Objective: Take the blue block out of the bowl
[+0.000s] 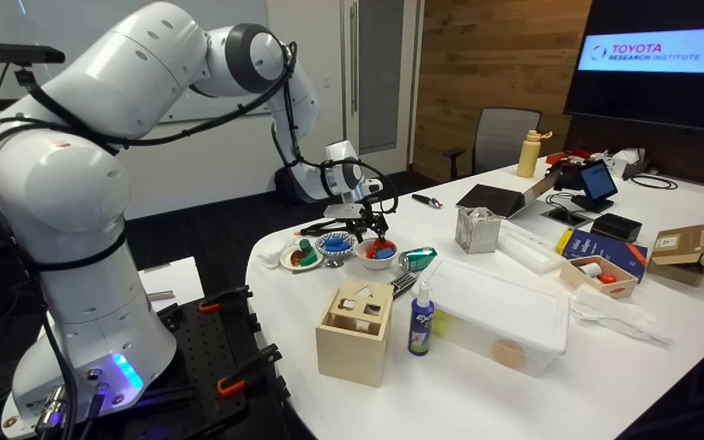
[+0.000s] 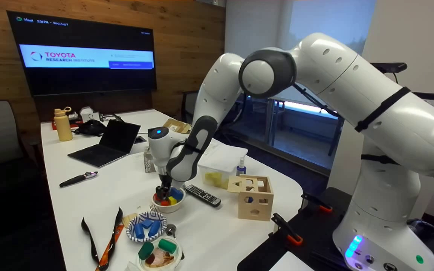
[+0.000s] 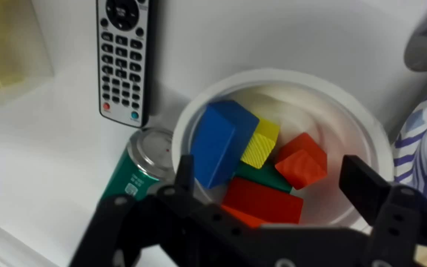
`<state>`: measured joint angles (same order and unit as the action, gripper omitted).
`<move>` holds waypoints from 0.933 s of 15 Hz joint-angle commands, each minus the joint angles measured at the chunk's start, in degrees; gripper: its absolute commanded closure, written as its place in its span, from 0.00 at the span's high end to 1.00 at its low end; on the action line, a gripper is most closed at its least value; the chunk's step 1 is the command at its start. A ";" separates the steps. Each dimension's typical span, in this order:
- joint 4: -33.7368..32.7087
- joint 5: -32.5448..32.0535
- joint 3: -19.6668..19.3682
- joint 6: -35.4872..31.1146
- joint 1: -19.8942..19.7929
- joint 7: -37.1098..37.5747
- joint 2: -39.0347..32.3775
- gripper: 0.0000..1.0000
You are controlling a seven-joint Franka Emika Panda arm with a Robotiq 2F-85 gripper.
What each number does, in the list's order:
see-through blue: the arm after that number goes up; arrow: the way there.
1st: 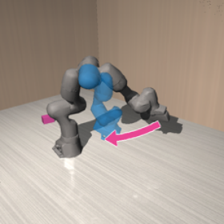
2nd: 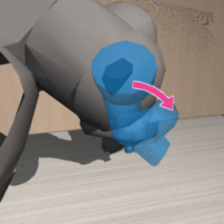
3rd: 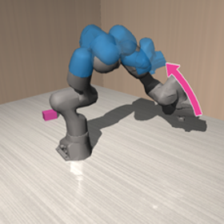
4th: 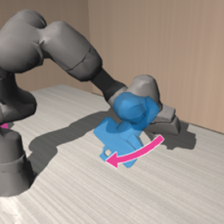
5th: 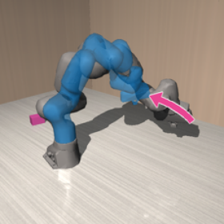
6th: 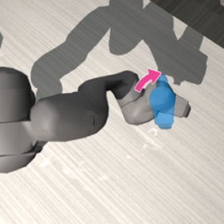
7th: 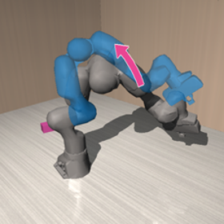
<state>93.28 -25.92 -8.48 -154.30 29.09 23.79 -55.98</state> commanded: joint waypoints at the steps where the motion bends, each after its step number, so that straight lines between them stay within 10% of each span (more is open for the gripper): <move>1: -14.27 1.38 -4.69 5.32 4.94 3.29 -9.86 1.00; 14: -17.67 2.45 -7.30 21.15 6.71 8.05 -10.02 1.00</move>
<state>74.77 -24.34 -17.35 -136.88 36.43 31.74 -67.03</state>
